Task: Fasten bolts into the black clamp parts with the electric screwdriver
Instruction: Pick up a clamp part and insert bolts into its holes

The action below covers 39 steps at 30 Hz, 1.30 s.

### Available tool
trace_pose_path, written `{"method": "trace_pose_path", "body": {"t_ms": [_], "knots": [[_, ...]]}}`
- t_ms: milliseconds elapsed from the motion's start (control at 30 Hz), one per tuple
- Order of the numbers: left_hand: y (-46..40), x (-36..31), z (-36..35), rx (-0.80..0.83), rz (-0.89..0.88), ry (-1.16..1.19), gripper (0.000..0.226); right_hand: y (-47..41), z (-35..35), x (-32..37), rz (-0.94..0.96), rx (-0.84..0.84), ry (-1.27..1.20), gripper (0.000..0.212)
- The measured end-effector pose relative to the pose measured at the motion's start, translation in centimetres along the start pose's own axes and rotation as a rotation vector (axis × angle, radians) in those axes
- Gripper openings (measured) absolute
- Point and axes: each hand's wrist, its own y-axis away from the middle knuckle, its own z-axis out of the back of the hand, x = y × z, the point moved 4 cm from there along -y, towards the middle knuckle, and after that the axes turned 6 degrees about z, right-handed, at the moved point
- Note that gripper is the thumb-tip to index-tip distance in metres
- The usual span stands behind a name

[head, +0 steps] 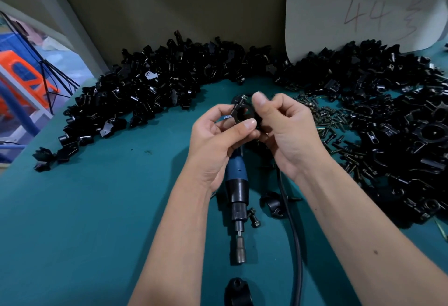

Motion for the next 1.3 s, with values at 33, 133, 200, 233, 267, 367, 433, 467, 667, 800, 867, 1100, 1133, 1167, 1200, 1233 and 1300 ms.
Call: {"method": "trace_pose_path", "body": {"t_ms": [33,133,200,233,267,367,433,467,667,800,867,1100,1133,1167,1200,1233,1300], "knots": [[0.00,-0.06,0.03,-0.002,0.004,0.020,0.034,-0.02,-0.09,0.02,-0.012,0.042,-0.040,0.023],[0.04,-0.26,0.23,-0.004,0.010,0.047,0.036,0.06,-0.14,0.40,-0.020,0.100,-0.054,0.019],[0.10,-0.17,0.21,0.009,0.012,0.036,0.039,0.10,-0.15,0.41,0.001,0.056,-0.005,0.011],[0.12,-0.09,0.16,0.012,0.012,0.029,0.040,0.13,-0.26,0.39,0.009,0.026,0.016,0.011],[0.14,-0.04,0.12,0.011,0.012,0.023,0.043,0.14,-0.35,0.32,0.014,0.000,0.026,0.017],[0.12,-0.14,0.10,0.002,0.014,0.026,0.042,0.14,-0.19,0.05,-0.005,0.017,-0.030,0.020],[0.12,-0.30,0.35,-0.005,0.012,0.052,0.035,0.25,-0.31,0.24,-0.016,0.070,-0.073,0.016],[0.12,-0.33,0.46,-0.002,0.013,0.055,0.033,0.27,-0.35,0.25,-0.013,0.070,-0.071,0.016],[0.15,-0.13,0.27,-0.008,0.018,0.044,0.048,0.26,-0.46,-0.15,0.031,-0.020,-0.024,0.017],[0.14,-0.32,0.61,0.001,0.010,0.059,0.032,0.12,-0.34,0.29,0.016,0.036,-0.046,0.014],[0.14,-0.27,0.58,0.005,0.007,0.055,0.035,0.09,-0.41,0.23,0.012,-0.005,-0.001,0.008],[-0.07,-0.11,0.61,-0.008,-0.001,0.056,0.028,0.23,-0.23,0.21,0.026,0.027,-0.022,0.013],[-0.04,-0.07,0.65,-0.009,-0.002,0.058,0.027,0.21,-0.27,0.14,0.025,0.007,-0.002,0.012],[0.00,-0.03,0.65,-0.011,-0.003,0.054,0.028,0.19,-0.28,0.00,0.022,-0.029,0.018,0.010],[0.02,0.06,0.63,-0.015,-0.005,0.047,0.029,0.20,-0.23,-0.09,0.024,-0.066,0.032,0.011],[0.00,0.16,0.61,-0.019,-0.007,0.039,0.030,0.21,-0.15,-0.21,0.025,-0.082,0.034,0.015],[-0.04,0.22,0.55,-0.016,-0.014,0.039,0.027,0.30,-0.19,-0.18,0.012,-0.022,-0.023,0.011]]}}
